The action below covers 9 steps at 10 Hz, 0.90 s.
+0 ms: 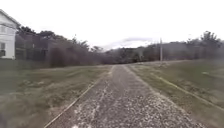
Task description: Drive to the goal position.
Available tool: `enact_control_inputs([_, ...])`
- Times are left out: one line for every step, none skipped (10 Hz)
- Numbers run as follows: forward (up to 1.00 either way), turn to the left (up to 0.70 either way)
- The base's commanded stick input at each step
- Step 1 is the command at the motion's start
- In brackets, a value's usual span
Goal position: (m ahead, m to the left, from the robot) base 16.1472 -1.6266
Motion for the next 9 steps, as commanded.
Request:
enact_control_inputs([0.60, 0.00])
enact_control_inputs([0.60, 0.00])
enact_control_inputs([0.60, 0.00])
enact_control_inputs([0.60, 0.00])
enact_control_inputs([0.60, 0.00])
enact_control_inputs([0.60, -0.10])
enact_control_inputs([0.60, -0.13])
enact_control_inputs([0.60, -0.14])
enact_control_inputs([0.60, -0.11])
